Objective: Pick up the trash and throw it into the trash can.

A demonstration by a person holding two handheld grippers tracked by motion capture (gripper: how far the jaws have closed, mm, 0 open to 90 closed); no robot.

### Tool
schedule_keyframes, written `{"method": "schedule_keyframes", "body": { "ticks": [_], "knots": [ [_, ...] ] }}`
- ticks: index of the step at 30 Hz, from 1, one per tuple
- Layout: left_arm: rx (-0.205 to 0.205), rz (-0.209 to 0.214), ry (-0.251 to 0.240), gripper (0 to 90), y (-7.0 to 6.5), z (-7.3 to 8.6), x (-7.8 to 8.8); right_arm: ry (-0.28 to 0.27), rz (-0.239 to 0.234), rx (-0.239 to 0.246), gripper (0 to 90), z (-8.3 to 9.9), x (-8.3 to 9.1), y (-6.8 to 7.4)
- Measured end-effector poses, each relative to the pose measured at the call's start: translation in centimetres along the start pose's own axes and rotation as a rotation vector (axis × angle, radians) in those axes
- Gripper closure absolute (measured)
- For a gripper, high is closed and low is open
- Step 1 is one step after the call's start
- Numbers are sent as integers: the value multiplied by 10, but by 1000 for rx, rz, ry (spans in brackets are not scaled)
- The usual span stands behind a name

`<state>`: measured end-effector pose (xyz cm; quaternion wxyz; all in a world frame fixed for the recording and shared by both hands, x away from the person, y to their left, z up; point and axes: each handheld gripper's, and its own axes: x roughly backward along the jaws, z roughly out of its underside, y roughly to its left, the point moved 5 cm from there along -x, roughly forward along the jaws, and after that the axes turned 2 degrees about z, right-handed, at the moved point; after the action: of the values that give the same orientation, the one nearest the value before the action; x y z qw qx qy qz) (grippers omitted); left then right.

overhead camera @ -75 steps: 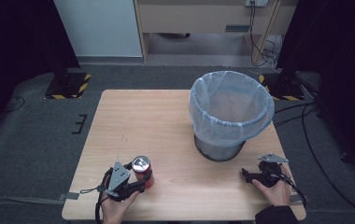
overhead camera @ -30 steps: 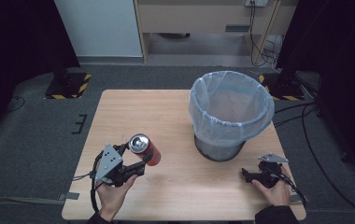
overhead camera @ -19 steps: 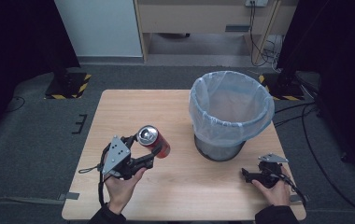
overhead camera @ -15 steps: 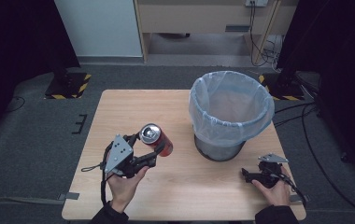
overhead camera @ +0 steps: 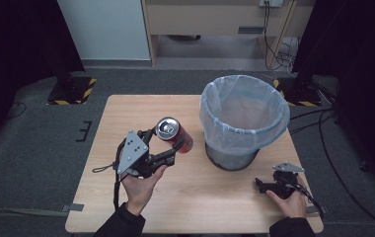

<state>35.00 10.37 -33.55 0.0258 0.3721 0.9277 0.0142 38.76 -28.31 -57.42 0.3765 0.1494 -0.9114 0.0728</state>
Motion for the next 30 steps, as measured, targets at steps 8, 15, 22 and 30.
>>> {"method": "schedule_keyframes", "body": {
  "ticks": [8,15,22,30],
  "knots": [
    [-1,8,-40,332,-6,-17,-9,0,0,0,4,0,0,0],
    [-1,13,-67,332,-8,-29,-17,0,0,0,4,0,0,0],
    [13,16,-101,332,-10,-42,-25,0,0,0,4,0,0,0],
    [-2,19,-119,332,-16,-57,-37,-2,0,-4,4,0,0,0]
  ]
}}
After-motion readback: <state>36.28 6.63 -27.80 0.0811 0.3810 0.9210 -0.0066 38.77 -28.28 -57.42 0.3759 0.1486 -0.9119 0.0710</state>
